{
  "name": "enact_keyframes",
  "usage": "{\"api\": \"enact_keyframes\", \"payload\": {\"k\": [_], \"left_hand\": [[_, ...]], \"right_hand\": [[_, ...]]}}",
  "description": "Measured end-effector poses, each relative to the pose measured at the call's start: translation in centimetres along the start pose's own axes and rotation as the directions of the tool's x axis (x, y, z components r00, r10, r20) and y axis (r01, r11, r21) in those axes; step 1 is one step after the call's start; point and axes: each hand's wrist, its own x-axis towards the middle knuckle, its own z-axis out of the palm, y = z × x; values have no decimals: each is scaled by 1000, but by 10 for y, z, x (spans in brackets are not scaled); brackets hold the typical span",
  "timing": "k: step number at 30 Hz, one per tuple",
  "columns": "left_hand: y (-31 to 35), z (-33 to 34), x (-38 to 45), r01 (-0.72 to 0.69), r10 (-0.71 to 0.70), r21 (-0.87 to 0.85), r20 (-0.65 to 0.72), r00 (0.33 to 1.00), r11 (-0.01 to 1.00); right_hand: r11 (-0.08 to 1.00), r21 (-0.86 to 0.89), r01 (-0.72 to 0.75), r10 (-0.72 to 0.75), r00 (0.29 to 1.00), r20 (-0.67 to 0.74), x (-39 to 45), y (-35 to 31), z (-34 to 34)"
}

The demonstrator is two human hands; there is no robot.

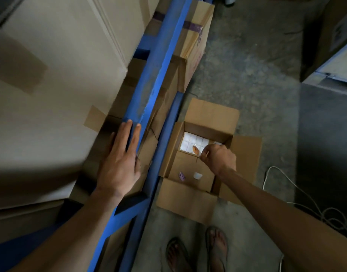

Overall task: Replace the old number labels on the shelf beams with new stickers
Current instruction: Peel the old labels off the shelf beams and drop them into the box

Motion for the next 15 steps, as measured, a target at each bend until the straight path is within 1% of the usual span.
{"api": "enact_keyframes", "payload": {"k": [5, 15], "left_hand": [[1, 2, -1, 15, -16, -7, -5, 1000, 1000], [0, 3, 0, 28, -29, -22, -16, 999, 999]], "right_hand": [[992, -126, -18, 17, 1000, -10, 13, 1, 2], [988, -151, -2, -3, 999, -33, 29, 10, 7]]}}
